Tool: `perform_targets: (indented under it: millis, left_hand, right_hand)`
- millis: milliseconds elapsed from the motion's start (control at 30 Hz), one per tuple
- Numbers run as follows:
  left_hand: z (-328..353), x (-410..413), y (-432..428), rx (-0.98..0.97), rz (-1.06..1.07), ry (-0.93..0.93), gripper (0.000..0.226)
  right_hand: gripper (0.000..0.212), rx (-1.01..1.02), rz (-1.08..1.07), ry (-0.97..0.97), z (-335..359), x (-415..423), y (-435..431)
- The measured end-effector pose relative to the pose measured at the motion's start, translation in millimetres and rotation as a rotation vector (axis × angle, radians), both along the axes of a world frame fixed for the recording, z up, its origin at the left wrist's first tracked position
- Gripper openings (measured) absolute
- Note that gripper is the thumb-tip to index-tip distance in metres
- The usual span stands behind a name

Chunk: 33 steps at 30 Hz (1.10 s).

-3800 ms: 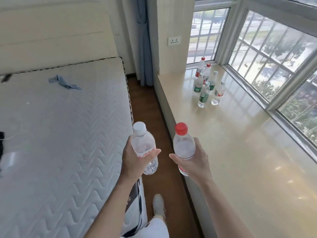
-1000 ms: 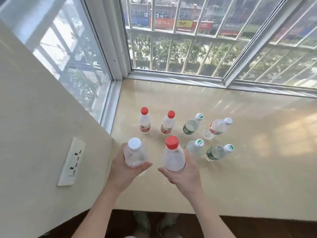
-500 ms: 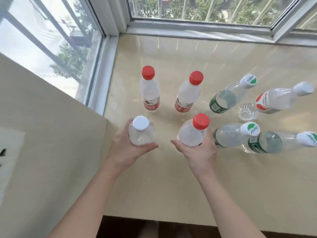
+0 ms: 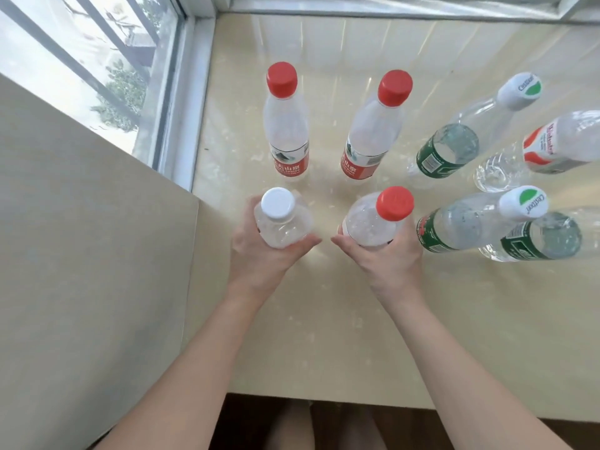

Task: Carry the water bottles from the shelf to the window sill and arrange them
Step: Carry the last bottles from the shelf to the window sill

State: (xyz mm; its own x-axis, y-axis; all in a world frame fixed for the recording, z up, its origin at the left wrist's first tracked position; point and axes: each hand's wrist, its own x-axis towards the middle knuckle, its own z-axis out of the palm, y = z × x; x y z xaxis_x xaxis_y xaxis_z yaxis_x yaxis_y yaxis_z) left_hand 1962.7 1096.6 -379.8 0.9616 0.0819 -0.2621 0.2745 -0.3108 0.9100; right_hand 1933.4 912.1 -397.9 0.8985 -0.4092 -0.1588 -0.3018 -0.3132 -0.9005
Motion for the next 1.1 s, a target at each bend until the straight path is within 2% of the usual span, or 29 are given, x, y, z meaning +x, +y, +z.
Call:
perform_targets:
  millis: [133,267,533,733,867,1100]
  left_hand:
    - [-10,-2,5,0.028,-0.037,0.009,0.089]
    - [-18,7,16,0.055,-0.135,0.029,0.082]
    - [-28,20,38,0.066,-0.294,0.049,0.080]
    - [-43,17,39,0.143,-0.304,0.058,0.066]
    - [-55,15,39,0.187,-0.300,0.073,0.069]
    - [-56,18,40,0.243,-0.351,0.042,0.060]
  right_hand:
    - [0.072,0.040,0.057,0.020,-13,-5,-7]
    - [0.068,0.070,0.049,0.092,-27,-8,-10]
    - [0.069,-0.065,0.079,0.161,-47,-4,-17]
    - [0.068,-0.103,0.103,0.183,-49,-5,-19]
    - [0.065,-0.092,0.099,0.198,-53,-5,-18]
    - [0.071,-0.091,0.006,0.172,-58,-10,-9]
